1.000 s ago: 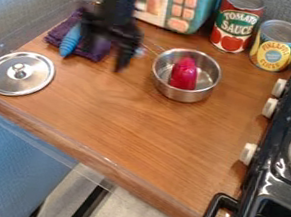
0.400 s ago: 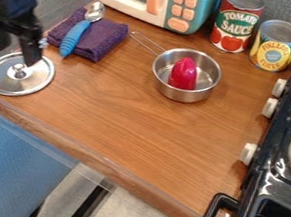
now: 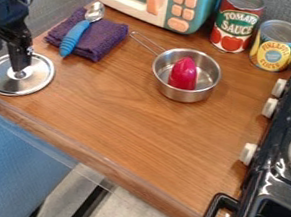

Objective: Move the pot lid in te corner right of the table

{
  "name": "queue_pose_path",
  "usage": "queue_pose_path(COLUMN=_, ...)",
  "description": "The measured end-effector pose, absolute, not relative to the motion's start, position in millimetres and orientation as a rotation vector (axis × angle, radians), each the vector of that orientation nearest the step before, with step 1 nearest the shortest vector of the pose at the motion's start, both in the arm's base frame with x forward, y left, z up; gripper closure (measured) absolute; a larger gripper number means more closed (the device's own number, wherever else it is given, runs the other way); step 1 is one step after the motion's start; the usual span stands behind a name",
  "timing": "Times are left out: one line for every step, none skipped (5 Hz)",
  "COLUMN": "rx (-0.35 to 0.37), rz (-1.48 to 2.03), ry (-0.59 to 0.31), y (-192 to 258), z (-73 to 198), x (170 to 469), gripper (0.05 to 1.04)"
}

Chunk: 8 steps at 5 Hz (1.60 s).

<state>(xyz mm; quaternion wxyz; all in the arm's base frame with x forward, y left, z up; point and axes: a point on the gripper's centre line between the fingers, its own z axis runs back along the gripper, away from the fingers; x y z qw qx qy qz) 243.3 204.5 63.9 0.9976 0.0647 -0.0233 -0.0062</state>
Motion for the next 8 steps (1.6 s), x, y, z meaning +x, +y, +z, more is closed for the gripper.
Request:
queue_pose_path(rx=0.144, rz=-0.029, ry=-0.022, y=203, z=56, x=247, gripper=0.084)
queue_pose_path(rx=0.190, rz=-0.053, ry=0.052, y=200, z=49, x=257, gripper=0.084)
queue_pose_path(rx=0.130, rz=-0.056, ry=0.045, y=202, z=44, x=260, gripper=0.084)
queue_pose_path(rx=0.104, rz=-0.061, ry=0.071, y=208, z=35, x=269, gripper=0.084)
queue_pose_path(rx=0.053, rz=-0.050, ry=0.030, y=212, z=34, x=272, gripper=0.133)
queue_pose_path(rx=0.062, rz=-0.054, ry=0.034, y=216, z=33, x=268, gripper=0.410)
queue_pose_path(rx=0.084, rz=-0.085, ry=0.023, y=211, z=34, x=265, gripper=0.704)
queue_pose_path(rx=0.102, rz=-0.108, ry=0.033, y=206, z=35, x=257, gripper=0.808)
